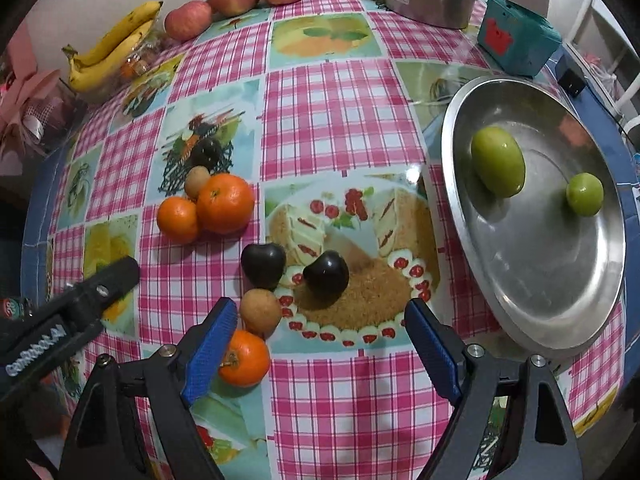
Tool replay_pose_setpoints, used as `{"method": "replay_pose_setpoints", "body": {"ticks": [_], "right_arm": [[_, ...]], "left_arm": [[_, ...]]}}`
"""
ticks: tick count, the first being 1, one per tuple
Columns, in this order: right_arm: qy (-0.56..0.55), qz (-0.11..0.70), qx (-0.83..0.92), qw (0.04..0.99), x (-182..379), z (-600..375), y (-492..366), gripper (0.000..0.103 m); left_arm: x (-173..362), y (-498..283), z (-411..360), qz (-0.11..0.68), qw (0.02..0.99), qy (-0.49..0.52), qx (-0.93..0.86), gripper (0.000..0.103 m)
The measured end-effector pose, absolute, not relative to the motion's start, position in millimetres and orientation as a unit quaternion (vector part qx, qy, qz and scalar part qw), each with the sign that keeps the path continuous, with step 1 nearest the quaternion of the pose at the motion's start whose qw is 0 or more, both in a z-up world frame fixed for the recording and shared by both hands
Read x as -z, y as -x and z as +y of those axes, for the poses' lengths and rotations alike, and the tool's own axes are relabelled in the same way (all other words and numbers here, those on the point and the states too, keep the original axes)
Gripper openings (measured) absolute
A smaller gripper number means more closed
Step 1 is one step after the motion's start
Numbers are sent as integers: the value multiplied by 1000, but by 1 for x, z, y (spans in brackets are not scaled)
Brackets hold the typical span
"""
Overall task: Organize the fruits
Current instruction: 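Grasp the black plum with the right tool, then grasp the tangerine with the left tool while the right tool holds the black plum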
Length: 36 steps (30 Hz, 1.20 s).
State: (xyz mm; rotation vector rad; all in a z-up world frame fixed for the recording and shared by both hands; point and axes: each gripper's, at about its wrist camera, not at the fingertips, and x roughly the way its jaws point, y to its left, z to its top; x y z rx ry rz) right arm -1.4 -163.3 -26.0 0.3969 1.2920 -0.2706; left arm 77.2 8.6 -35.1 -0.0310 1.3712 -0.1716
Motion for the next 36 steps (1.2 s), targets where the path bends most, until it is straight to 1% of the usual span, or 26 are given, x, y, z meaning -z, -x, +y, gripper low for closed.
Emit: {"method": "replay_pose_setpoints", "body": {"ticks": [1,2,3,5,9,11,14,19,23,25,27,36], "right_arm": [[-185,594,125,773,26,-164,1,79],[-187,592,124,774,25,-165,1,71],[-191,591,122,775,26,-166,2,67],[-193,591,122,774,28,-168,1,63],[-199,591,124,772,33,-175,-1,51],[-202,589,124,773,35,-177,-1,49],[-206,590,122,771,38,-182,0,44],[-213,589,108,772,40,-183,-2,41],[-206,591,99,773,43,-179,-5,37],[-210,591,94,773,45,-178,-8,34],[-213,590,91,774,45,-176,-11,30],[-223,588,82,773,45,-179,-8,26]], "left_arm": [[37,-77,9,635,768,18,80,103],[37,-77,8,636,767,21,82,103],[37,-78,7,636,767,22,86,102],[36,-77,4,633,768,20,92,102],[36,-74,-1,634,767,16,99,102],[36,-73,-2,636,765,16,100,102],[37,-73,-5,635,766,14,100,102],[38,-73,-7,637,763,12,103,102],[39,-73,-9,638,763,9,104,102],[39,-73,-10,637,763,8,105,102],[38,-72,-10,638,763,8,105,102],[36,-71,-10,637,762,12,114,102]]}}
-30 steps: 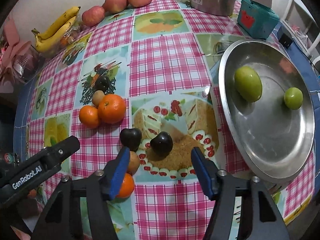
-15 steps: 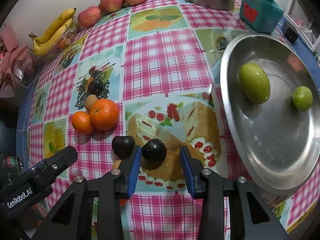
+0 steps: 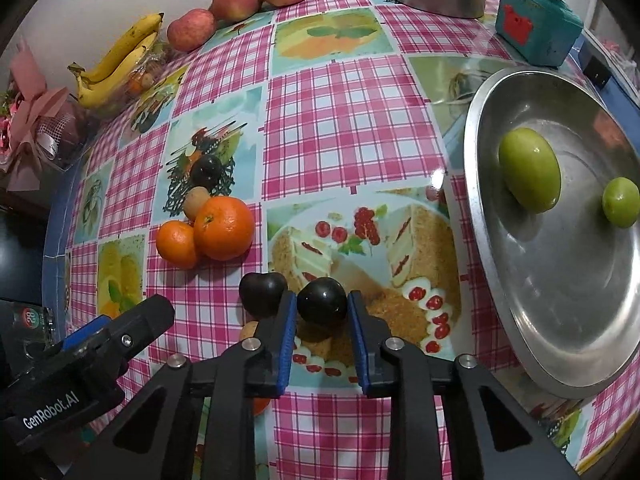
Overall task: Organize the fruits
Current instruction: 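Grasp the tangerine with the left tool while the right tool holds the black plum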
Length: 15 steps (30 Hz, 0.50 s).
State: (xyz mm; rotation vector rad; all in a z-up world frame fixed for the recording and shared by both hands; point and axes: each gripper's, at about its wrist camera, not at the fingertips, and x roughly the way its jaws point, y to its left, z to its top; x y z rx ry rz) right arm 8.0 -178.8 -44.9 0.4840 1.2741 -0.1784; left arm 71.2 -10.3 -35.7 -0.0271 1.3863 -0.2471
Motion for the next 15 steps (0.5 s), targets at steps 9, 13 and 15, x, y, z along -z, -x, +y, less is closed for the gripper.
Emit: {"method": "replay_pose_setpoints", "body": {"ticks": [9,13,15], "right_arm": [[-232,587,91,770,36,-186,8,26],[-232,590,102,767,32,-192,21,26],[-234,587,106,768,29,-195,28,26]], "left_arm": [[27,-69,-19,636,755,8,159,93],[25,-69,-25,639,749,0,176,88],[25,-66,-29,642,744,-5,184,84]]}}
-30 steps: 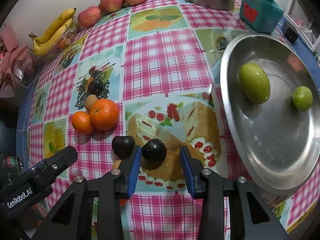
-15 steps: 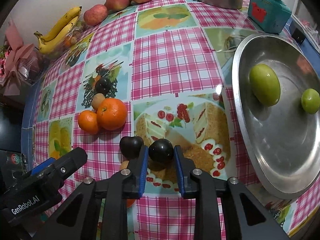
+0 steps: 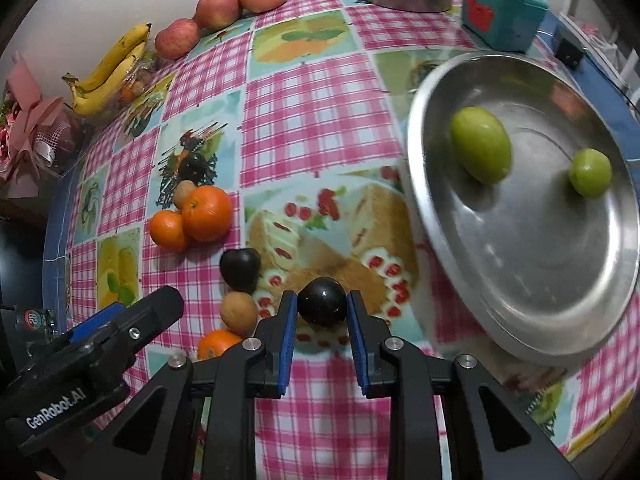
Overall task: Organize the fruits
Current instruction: 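Grasp the tangerine with the left tool while the right tool holds the black plum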
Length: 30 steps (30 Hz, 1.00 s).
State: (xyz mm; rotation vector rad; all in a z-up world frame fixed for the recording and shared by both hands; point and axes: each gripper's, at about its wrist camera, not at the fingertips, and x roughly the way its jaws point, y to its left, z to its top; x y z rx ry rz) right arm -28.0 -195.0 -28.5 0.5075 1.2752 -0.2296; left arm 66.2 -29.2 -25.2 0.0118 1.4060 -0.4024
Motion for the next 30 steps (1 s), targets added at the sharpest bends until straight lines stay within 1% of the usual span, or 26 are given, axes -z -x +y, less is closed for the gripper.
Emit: {"method": "replay_pose_setpoints", "body": {"ticks": [3,7,12,14,16,17,21,23,30], "right_arm": [[-239,584,116,767,25,-200,36,26],[-244,579,125,767,23,-205,44,26],[-259,576,131,764,22,-210,54,26],[-260,575,133,764,22,-212,57,26],[-263,574,133,764,22,-213,60,26],[-264,574,134,763,22,-213,61,26],[-268,573,134,763,21,-213,61,26],[-269,572,133,763,21,-213,62,26],[-270,570,128,766,19,-212,60,26]], "left_arm": [[25,-57,-40,643,741,-22,193,83],[27,-48,-49,647,734,-37,201,72],[32,-38,-59,652,728,-61,202,66],[35,-34,-64,655,723,-68,206,60],[39,-31,-68,659,719,-75,207,56],[42,-29,-70,662,717,-79,206,52],[48,-26,-72,667,713,-84,200,47],[49,-24,-69,668,712,-82,200,40],[44,-27,-71,663,715,-76,209,39]]}}
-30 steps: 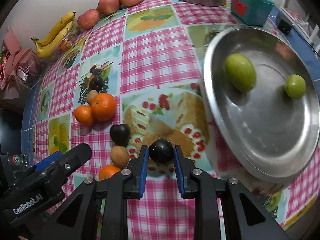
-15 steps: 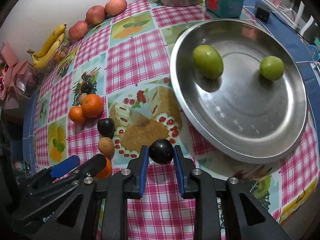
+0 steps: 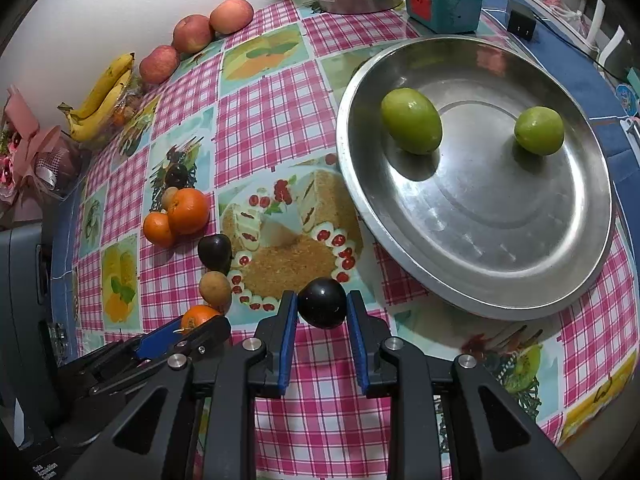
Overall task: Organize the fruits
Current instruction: 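Grasp the tangerine with the left tool while the right tool holds the black plum, then carry the tangerine into the bowl with the left tool while the right tool drops the plum there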
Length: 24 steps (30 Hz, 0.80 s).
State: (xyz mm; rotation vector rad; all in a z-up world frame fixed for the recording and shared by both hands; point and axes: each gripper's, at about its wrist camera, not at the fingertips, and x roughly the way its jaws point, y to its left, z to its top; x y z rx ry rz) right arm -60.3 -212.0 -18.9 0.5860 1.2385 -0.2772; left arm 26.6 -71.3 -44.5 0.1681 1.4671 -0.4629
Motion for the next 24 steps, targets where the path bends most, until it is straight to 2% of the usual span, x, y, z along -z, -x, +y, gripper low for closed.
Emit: {"method": "replay_pose_setpoints", "body": {"ticks": [16,24], "right_arm": [[-263,551,138,780,1,-224,58,26],[-275,541,188,772,-1,-259,68,26]], "left_arm": [[-21,-32,-82,590,777,-62,213,39],[-30,-23,-111,555,792,-86,239,39]]}}
